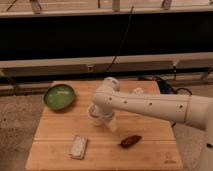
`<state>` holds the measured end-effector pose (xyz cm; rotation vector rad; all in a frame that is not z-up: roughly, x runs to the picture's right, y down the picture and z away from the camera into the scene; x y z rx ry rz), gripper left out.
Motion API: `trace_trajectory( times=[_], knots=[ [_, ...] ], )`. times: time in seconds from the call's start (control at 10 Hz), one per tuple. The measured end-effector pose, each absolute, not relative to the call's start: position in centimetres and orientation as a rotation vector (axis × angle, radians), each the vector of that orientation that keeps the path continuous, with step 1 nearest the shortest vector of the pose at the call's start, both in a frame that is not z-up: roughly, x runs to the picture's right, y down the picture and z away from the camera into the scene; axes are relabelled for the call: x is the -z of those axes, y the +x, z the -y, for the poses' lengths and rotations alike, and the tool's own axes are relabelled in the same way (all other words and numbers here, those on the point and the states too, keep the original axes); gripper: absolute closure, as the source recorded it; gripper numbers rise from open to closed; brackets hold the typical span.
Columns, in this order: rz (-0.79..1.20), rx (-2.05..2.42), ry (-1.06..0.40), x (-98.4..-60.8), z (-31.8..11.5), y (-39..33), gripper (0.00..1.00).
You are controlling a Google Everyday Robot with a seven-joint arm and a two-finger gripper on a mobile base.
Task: Place the ceramic cup in the ceramic bowl
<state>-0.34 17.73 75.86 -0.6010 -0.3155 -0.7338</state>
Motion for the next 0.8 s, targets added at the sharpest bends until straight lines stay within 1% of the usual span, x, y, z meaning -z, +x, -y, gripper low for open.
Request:
trace_trajectory(
  times=[0.8],
  knots=[
    [0.342,0.743,-0.602,-75.74,-17.68,-1.12,0.20]
  ],
)
